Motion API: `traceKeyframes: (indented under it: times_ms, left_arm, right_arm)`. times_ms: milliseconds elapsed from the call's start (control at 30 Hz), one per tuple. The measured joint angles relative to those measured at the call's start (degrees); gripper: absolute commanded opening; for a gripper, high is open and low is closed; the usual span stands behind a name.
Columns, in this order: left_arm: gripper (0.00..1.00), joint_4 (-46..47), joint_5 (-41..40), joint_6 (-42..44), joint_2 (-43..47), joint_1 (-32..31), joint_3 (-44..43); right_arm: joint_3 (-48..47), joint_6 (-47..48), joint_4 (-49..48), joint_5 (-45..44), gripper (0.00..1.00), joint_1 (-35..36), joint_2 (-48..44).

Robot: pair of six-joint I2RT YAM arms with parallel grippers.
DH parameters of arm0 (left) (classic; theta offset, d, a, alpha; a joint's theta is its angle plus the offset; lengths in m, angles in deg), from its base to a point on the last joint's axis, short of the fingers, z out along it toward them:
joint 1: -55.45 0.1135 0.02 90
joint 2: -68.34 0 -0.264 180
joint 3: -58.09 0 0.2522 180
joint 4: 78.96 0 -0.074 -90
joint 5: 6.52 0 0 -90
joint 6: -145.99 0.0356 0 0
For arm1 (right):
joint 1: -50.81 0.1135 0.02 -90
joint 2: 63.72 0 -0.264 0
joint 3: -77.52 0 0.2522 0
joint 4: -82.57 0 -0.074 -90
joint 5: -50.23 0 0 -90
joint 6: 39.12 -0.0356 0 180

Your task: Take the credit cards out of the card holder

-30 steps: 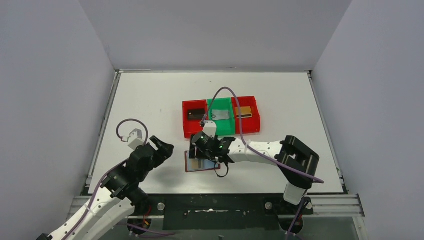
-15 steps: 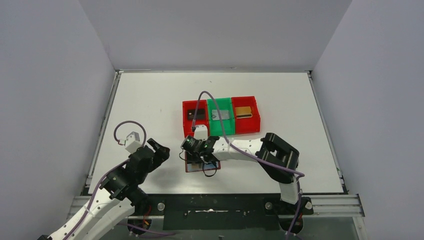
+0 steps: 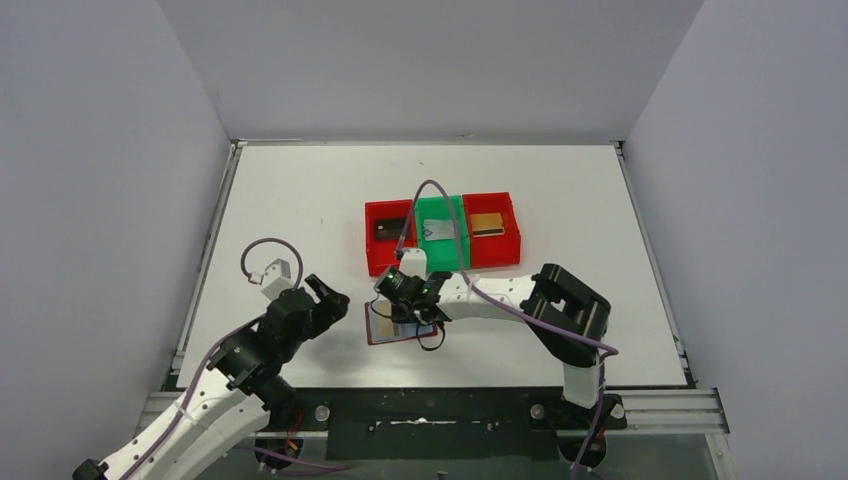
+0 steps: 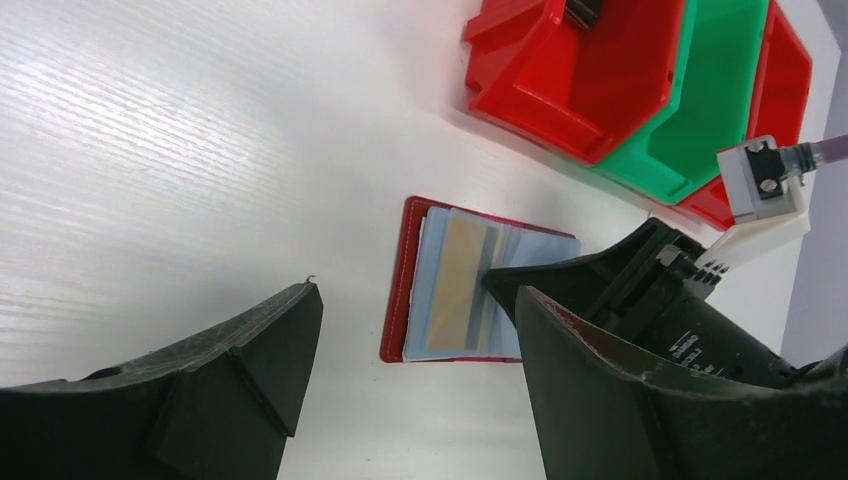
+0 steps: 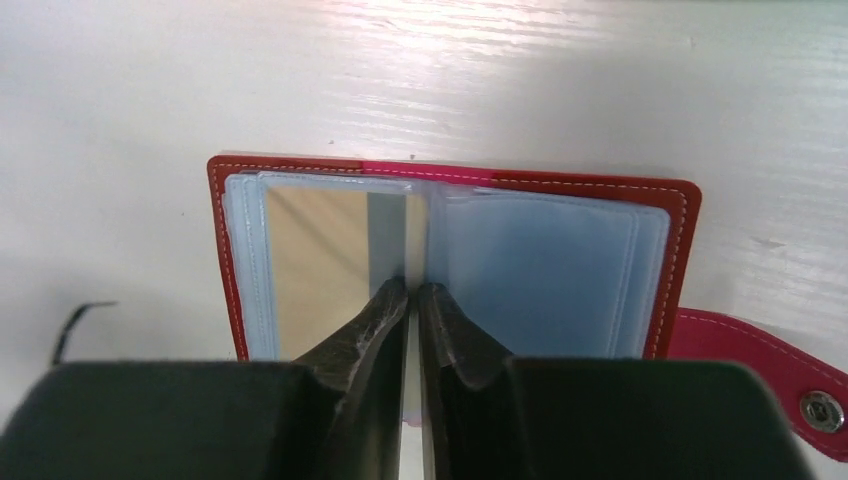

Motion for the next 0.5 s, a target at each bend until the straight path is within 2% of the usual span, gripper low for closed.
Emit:
traceKeyframes:
  times_ms: [67, 500]
  left_arm:
    - [0.71, 1.31, 1.44, 0.52, -1.86, 0.02, 0.2]
    - [0.71, 12.15, 12.28, 3.23, -11.5, 0.83, 2.73]
  right_arm:
    - [3.5, -0.28, -3.74, 2.73, 0.0, -1.46, -1.84]
    - [23.04, -6.71, -30.67, 19.52, 0.0, -9.49, -8.48]
